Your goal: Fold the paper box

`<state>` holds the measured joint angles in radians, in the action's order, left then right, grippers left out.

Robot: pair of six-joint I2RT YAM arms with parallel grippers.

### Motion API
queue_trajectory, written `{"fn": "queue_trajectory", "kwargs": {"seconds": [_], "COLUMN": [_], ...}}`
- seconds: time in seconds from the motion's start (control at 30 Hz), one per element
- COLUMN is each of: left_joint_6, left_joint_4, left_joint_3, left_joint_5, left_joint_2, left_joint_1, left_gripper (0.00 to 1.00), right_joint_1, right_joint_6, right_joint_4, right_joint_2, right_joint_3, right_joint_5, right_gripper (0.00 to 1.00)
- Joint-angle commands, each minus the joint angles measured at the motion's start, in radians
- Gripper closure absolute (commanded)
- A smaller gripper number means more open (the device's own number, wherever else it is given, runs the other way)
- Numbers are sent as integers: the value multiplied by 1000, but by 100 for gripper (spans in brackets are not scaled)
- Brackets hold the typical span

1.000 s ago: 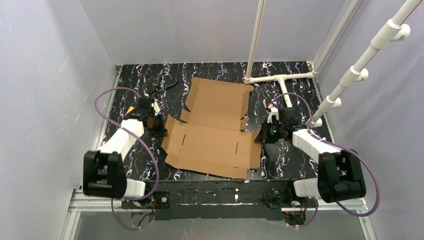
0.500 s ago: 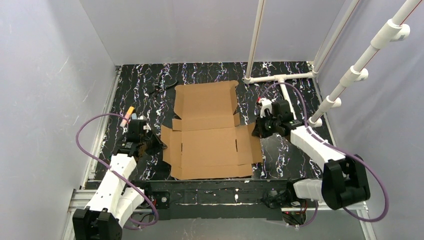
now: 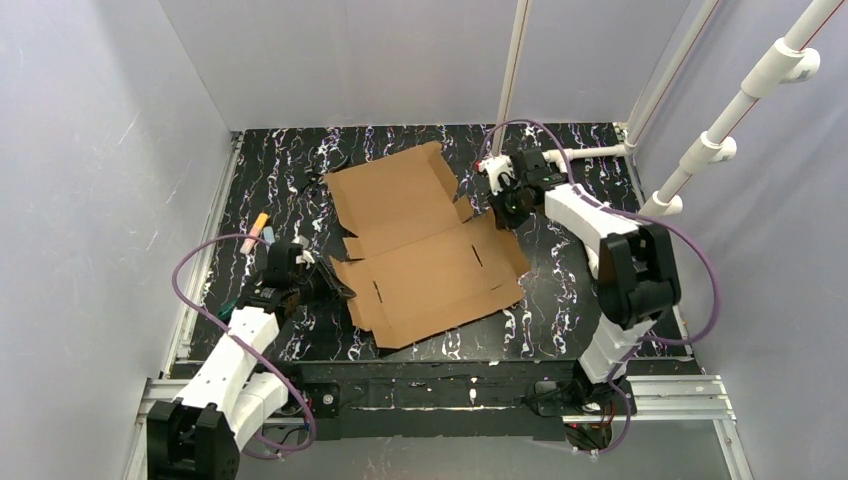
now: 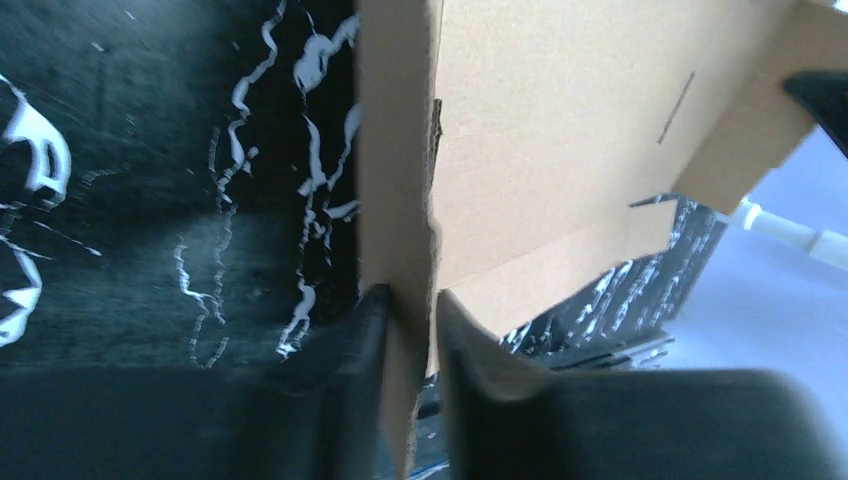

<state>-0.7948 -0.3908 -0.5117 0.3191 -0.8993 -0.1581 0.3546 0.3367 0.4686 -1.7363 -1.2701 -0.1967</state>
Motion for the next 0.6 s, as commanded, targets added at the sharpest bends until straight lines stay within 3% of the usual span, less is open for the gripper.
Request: {"fn": "queue_trajectory", "kwargs": {"seconds": [0.0, 0.03, 0.13, 0.2, 0.27, 0.4, 0.57], "left_joint_6": [-22, -18, 25, 59, 84, 97, 162], "left_joint_4": [7, -8, -104, -163, -197, -200, -163], "left_joint_3": [49, 52, 26, -15, -59, -123, -178], "left_joint_5": [77, 64, 1, -36, -43, 29, 120], "left_joint_2": [77, 106, 191, 247, 292, 308, 233], "left_joint_1": [-16, -17, -15, -14, -14, -11, -10], "left_gripper": [61, 49, 31, 21, 5, 2, 2], "right_joint_1": [11, 7, -13, -28, -52, -77, -159], "right_joint_6": [85, 85, 93, 100, 109, 121, 131], "right_joint_4": [116, 127, 121, 114, 113, 90, 82], "right_joint_2": [-74, -66, 30, 125, 221, 387, 484], "right_joint_3": [-104, -106, -53, -8, 50, 190, 288], "right_joint_5": [-38, -31, -14, -1, -23, -118, -265], "right_gripper": [78, 67, 35, 22, 12, 2, 2]}}
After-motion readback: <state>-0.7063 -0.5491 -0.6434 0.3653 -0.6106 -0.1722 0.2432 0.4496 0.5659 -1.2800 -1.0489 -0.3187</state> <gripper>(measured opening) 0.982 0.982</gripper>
